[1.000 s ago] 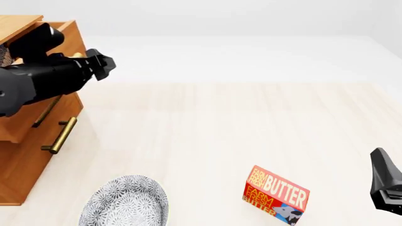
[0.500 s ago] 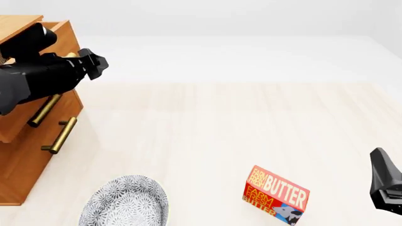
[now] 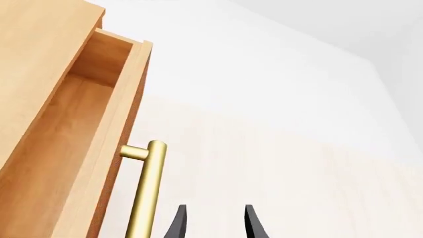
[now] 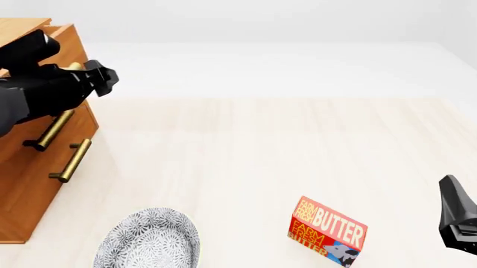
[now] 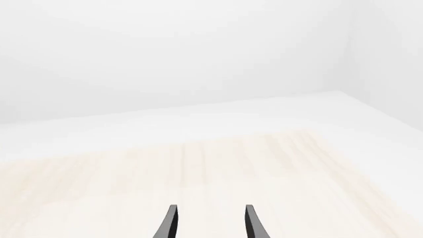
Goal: Put the chocolate pudding in the top drawer of the cabinet and close it.
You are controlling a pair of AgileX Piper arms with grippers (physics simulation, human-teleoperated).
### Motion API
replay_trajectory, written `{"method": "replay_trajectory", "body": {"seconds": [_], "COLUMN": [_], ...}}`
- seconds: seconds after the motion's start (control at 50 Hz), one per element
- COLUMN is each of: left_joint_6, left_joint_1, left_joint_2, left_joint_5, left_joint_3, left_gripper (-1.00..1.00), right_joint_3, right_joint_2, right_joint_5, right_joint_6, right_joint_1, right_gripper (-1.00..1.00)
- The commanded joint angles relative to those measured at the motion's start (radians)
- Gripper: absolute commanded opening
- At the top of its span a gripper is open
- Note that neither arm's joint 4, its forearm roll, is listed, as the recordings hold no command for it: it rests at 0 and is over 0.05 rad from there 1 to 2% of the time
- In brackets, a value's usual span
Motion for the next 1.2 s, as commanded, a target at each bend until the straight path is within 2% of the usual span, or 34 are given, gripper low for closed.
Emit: {"method": "replay_trajectory", "body": {"seconds": [0.02, 0.46, 0.86, 1.2], "left_joint_6": [-0.058, -0.021, -0.016, 0.015], "left_joint_1": [0.023, 0.085, 0.126, 0.205], "left_joint_2": [0.060, 0.067, 0.070, 0.070], "left_joint_5": [0.013, 0.015, 0.011, 0.006], "left_joint_3": [0.014, 0.017, 0.023, 0.042], "left_gripper": [1.00, 1.00, 1.00, 1.00], "right_joint_3": [0.000, 0.001, 0.001, 0.001], "right_joint_2": [0.001, 0.008, 0.022, 0.015], "right_joint_5": [-0.002, -0.007, -0.017, -0.012], "right_joint_6": [0.000, 0.000, 0.001, -0.001], "right_joint_1": [0.000, -0.002, -0.001, -0.003], "right_gripper": [1.00, 1.00, 1.00, 1.00]}}
